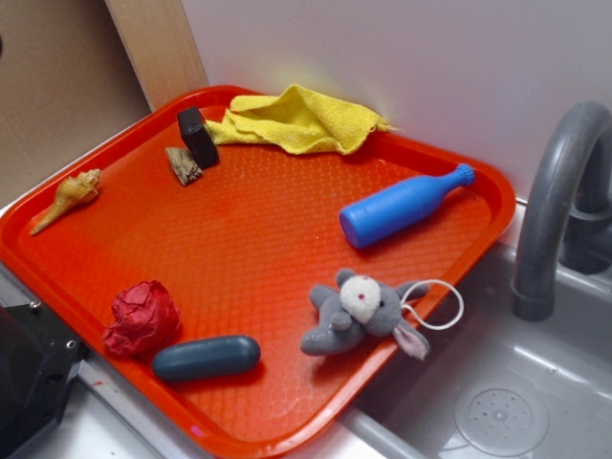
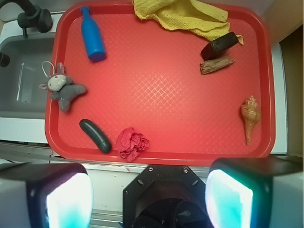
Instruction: Grab the black box.
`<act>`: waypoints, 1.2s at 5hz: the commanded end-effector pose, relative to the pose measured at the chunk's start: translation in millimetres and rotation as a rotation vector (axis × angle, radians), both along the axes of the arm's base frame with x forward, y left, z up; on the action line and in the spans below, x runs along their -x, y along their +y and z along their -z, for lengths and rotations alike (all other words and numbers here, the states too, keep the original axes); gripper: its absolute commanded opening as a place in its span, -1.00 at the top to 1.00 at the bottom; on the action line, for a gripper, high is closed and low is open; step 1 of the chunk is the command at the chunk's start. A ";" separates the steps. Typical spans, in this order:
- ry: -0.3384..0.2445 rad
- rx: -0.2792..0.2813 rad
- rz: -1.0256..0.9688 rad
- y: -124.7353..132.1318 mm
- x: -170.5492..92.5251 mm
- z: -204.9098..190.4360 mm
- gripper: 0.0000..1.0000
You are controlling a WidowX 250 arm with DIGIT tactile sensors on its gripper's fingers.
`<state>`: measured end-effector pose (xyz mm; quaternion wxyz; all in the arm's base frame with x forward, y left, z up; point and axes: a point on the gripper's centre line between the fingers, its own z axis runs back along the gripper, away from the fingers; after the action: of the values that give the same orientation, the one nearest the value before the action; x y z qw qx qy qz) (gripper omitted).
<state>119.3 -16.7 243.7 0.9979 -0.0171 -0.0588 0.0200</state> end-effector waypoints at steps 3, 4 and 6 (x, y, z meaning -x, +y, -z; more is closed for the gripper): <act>0.051 0.084 -0.409 92.7 -88.6 78.6 -1.00; -0.030 0.094 -0.656 123.1 -113.1 100.6 -1.00; -0.039 0.081 -0.891 139.1 -158.4 149.3 -1.00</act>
<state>278.9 116.9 77.0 0.8875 -0.0266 -0.0504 0.4572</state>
